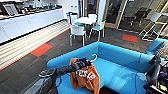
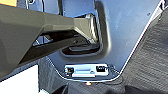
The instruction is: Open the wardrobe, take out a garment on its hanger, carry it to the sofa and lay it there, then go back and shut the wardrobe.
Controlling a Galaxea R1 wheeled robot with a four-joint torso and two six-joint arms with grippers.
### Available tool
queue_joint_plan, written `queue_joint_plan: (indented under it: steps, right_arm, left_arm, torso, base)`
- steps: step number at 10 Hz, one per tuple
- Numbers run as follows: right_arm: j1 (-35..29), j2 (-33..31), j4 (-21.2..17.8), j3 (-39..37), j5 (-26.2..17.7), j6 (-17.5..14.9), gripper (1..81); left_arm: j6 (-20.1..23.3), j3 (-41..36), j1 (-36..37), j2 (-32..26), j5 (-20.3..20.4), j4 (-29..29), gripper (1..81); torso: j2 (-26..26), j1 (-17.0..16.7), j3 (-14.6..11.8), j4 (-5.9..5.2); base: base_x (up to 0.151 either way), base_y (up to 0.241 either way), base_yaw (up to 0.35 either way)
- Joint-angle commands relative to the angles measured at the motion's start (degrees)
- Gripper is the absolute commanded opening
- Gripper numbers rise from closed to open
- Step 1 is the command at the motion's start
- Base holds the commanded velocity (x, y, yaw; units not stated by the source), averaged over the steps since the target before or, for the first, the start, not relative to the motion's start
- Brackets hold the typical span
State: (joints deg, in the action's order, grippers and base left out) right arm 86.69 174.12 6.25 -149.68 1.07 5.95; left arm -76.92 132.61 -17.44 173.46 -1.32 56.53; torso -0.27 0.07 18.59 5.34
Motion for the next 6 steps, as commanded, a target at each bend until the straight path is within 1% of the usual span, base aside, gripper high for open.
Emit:
queue_joint_plan:
  steps: [1,2,6]
  right_arm:
    - [0.29,0.29,0.69,0.27,-4.15,-0.32,81.1]
    - [0.20,0.38,0.69,0.27,-4.15,-0.32,81.1]
    - [0.38,0.29,0.69,0.27,-4.06,-0.32,81.1]
  left_arm:
    - [0.55,-11.96,10.46,-8.44,2.63,0.78,1.0]
    - [0.46,-17.72,9.75,-11.90,2.72,0.78,1.0]
    - [0.46,-21.50,7.29,-16.82,2.90,1.74,1.0]
  torso:
    - [0.00,0.00,0.00,0.00]
    - [0.00,0.00,0.00,0.00]
    - [0.00,0.00,0.00,0.00]
  base:
    - [0.000,0.000,0.000]
    - [0.000,0.000,0.000]
    - [0.000,0.000,0.000]
